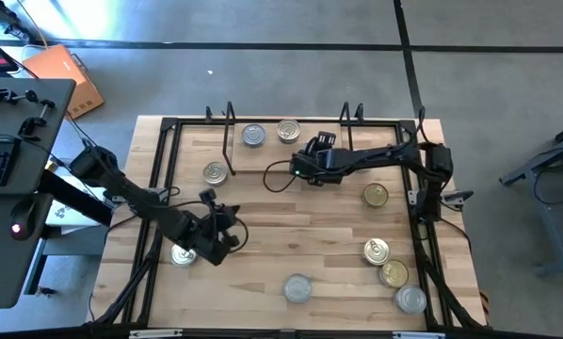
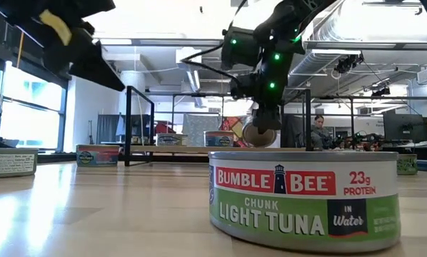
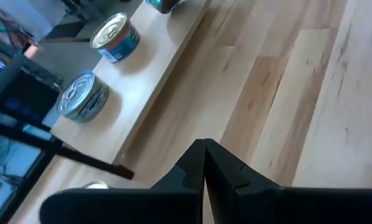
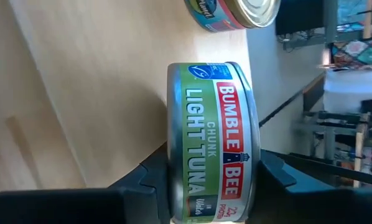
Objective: Stack canned seafood by type on shelf
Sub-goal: Put the center green tuna can on the shelf
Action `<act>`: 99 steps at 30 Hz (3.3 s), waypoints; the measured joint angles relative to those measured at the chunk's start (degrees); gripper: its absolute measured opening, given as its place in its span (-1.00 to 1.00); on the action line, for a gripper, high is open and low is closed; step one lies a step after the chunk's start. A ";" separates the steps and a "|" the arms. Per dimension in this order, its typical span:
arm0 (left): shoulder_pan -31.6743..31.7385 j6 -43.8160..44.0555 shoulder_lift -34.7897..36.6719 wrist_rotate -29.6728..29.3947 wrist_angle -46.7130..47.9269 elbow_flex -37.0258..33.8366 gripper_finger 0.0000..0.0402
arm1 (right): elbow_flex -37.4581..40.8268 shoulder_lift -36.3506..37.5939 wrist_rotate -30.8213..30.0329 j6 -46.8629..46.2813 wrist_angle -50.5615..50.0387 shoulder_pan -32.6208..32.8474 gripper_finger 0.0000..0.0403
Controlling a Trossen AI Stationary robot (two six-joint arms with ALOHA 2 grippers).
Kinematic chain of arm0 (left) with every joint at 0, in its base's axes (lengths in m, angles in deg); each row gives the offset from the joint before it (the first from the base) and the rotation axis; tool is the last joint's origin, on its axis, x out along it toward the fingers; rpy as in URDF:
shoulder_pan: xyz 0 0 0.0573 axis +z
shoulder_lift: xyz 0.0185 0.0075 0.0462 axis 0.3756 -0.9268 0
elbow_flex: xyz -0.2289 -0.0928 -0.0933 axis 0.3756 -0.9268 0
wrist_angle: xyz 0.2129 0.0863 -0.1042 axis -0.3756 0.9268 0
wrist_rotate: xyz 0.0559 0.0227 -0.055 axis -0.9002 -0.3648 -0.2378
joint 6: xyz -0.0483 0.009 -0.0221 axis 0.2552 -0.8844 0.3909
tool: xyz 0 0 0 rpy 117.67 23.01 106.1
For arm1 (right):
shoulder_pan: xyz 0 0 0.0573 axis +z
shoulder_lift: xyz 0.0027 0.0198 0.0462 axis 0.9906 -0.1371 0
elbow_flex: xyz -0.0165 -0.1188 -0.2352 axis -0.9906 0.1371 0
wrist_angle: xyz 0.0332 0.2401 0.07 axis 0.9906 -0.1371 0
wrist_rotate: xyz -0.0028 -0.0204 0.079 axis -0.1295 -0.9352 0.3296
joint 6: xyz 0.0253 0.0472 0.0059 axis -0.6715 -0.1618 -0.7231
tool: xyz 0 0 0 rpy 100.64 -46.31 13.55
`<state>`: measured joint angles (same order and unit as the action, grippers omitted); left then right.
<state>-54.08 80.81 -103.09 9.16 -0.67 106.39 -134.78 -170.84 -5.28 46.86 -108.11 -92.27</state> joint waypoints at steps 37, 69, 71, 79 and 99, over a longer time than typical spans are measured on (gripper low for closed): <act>-2.62 3.19 1.47 1.50 1.60 0.04 -1.00 | -0.13 -1.38 8.96 3.35 -0.06 -3.17 -0.03; -2.51 2.53 1.47 1.48 1.58 0.04 -1.00 | 0.17 -1.42 9.67 6.45 0.51 -9.42 0.28; -2.51 2.54 1.47 1.48 1.58 0.04 -1.00 | 0.17 -1.42 9.48 7.39 0.63 -9.42 0.28; -2.51 2.53 1.47 1.48 1.57 0.04 -1.00 | 0.08 -1.31 11.03 7.87 0.72 -9.53 0.29; -2.29 1.84 1.49 2.98 0.94 0.04 -1.00 | -0.04 3.32 24.53 3.09 1.77 -11.27 0.28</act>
<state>-56.37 82.66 -101.60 12.14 0.27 106.43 -134.82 -167.53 19.25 49.94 -106.34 -103.54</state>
